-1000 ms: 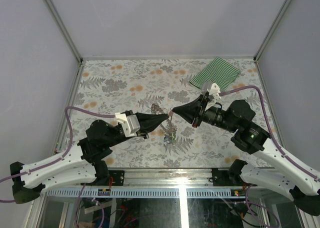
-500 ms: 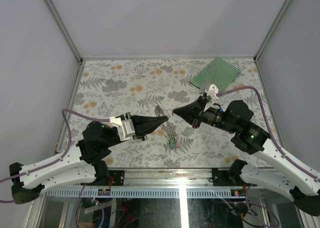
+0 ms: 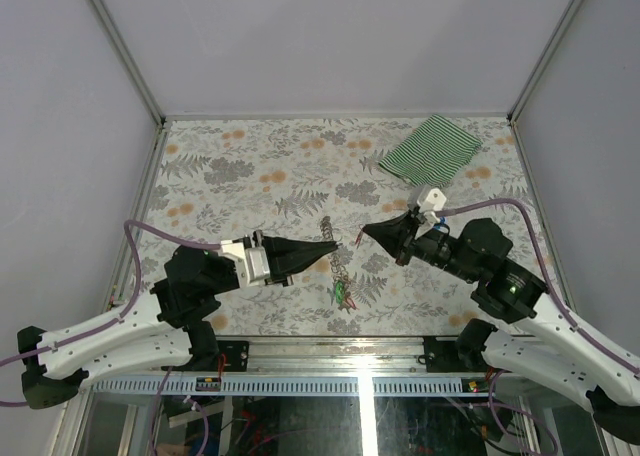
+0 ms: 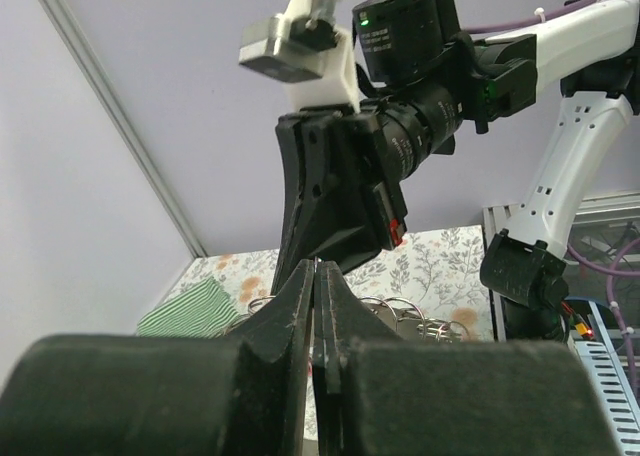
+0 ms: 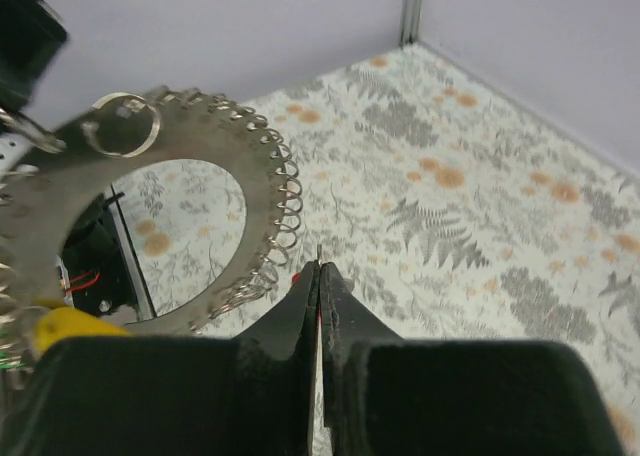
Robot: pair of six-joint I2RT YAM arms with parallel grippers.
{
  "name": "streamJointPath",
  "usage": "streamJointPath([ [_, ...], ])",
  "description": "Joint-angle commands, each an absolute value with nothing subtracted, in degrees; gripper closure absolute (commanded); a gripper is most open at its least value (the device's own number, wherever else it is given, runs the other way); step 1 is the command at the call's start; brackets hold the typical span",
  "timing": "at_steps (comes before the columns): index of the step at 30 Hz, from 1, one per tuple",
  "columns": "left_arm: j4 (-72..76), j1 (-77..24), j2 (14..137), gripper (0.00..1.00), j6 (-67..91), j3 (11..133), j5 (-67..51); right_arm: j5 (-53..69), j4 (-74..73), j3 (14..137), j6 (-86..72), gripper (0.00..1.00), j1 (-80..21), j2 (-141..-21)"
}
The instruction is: Put the keys on the keyring
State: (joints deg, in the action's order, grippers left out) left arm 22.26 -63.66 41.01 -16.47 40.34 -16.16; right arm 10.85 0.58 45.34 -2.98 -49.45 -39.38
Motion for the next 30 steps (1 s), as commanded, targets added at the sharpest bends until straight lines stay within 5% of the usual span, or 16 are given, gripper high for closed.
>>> streamJointPath([
  [1, 22.0, -63.9, 40.3, 1.0, -15.8, 43.2, -16.8, 6.5, -5.2, 45.4, -7.3, 1.0, -49.3, -40.4],
  [9, 19.0, -63.9, 36.8, 1.0, -11.6, 43.2, -12.5, 4.9, -10.5, 42.0, -20.4, 1.0, -49.4, -49.6],
  [17, 13.8, -63.8, 35.4, 1.0, -10.5, 45.5, -6.4, 20.1, -4.0, 40.2, -27.6, 1.0, -49.4, -68.7],
  [24, 13.7, -63.8, 33.7, 1.0, -9.8, 44.2, -4.8, 18.9, -7.3, 46.3, -25.9, 0.98, -49.4, -84.3],
  [27, 13.5, -63.9, 33.4, 1.0, -9.3, 43.8, -4.6, 13.1, -7.8, 48.0, -24.9, 0.87, -49.4, -86.5],
  [30, 13.9, -63.9, 33.1, 1.0, -8.9, 43.0, -4.7, 10.3, -6.5, 48.8, -23.2, 0.64, -49.4, -85.2],
])
